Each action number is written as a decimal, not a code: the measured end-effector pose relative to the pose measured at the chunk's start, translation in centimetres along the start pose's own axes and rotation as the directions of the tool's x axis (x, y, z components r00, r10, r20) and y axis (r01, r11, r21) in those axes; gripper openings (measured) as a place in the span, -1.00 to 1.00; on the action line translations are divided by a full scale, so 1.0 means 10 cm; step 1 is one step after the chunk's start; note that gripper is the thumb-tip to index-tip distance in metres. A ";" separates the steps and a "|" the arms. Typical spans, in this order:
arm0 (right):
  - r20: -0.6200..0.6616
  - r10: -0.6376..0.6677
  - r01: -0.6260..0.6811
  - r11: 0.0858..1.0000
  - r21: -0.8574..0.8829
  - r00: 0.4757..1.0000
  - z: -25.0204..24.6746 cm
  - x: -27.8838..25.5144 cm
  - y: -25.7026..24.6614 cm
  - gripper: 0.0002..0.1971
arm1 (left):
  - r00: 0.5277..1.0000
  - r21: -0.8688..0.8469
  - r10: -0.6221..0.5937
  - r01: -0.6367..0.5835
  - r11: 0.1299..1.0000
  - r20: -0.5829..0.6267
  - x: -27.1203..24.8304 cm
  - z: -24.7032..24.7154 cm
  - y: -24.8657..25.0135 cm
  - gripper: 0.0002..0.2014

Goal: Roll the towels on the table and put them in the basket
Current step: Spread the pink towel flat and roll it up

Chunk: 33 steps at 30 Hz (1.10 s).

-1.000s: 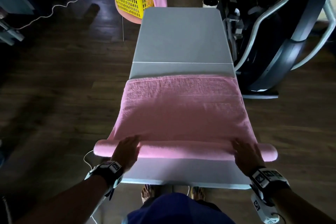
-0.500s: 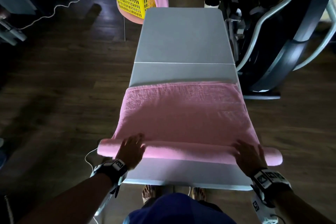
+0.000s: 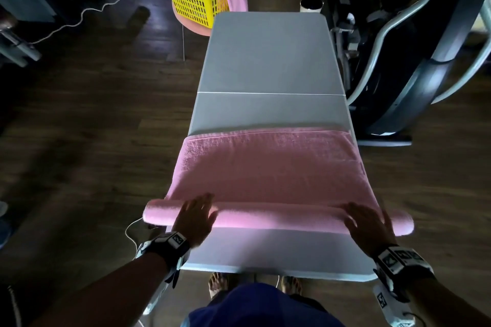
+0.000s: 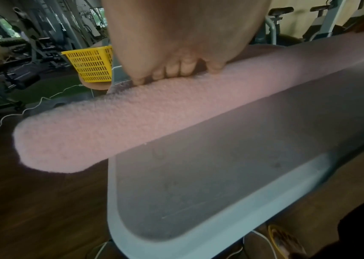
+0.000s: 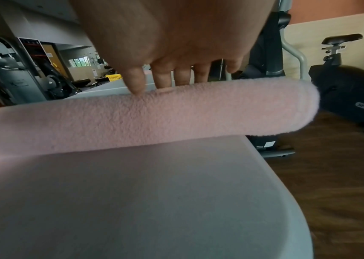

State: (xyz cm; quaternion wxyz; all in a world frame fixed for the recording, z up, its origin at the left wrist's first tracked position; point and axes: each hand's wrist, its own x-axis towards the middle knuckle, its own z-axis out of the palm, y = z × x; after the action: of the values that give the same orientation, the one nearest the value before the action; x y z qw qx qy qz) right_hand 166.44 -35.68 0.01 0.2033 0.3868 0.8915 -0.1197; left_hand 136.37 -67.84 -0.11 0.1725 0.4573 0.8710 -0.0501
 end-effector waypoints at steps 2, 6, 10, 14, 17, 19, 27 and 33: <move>0.033 -0.008 0.007 0.999 0.044 0.999 0.01 -0.04 0.01 -0.41 | 0.997 0.008 0.059 -0.059 0.998 0.050 -0.04 0.04 -0.03 -0.40; 0.012 -0.083 0.084 0.992 -0.095 0.996 0.10 -0.12 0.04 -0.36 | 0.994 -0.010 0.089 -0.088 0.996 0.068 -0.09 0.07 -0.04 -0.46; 0.146 -0.071 0.093 0.984 -0.152 0.987 -0.09 0.03 -0.02 -0.27 | 0.998 -0.011 0.066 -0.066 0.998 -0.023 0.05 -0.04 0.01 -0.63; 0.156 -0.033 0.045 0.996 -0.071 0.987 -0.12 0.19 -0.02 -0.32 | 0.989 -0.145 0.023 -0.045 0.988 -0.148 0.20 -0.05 0.00 -0.57; 0.187 -0.053 0.071 0.994 -0.087 0.981 -0.01 0.09 -0.02 -0.16 | 0.990 -0.071 0.133 -0.135 0.988 -0.036 0.15 0.04 -0.03 -0.43; 0.182 -0.069 0.101 0.980 -0.172 0.981 0.07 0.01 -0.02 -0.10 | 0.990 -0.072 0.138 -0.136 0.988 0.022 0.10 0.08 -0.03 -0.38; 0.190 -0.062 0.089 0.986 -0.139 0.980 -0.16 0.22 -0.05 -0.37 | 0.995 -0.094 0.094 -0.092 0.991 0.017 0.29 -0.11 -0.05 -0.56; 0.055 -0.112 0.110 0.993 0.030 0.992 0.00 0.18 -0.01 -0.29 | 0.996 0.001 0.044 -0.044 0.999 0.081 0.19 0.05 -0.07 -0.19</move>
State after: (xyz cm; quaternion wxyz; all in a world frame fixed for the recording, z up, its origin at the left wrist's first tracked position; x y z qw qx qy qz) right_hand 165.26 -34.67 -0.79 0.2165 0.3357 0.9038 -0.1537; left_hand 134.98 -66.89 -1.22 0.2079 0.4741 0.8530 -0.0657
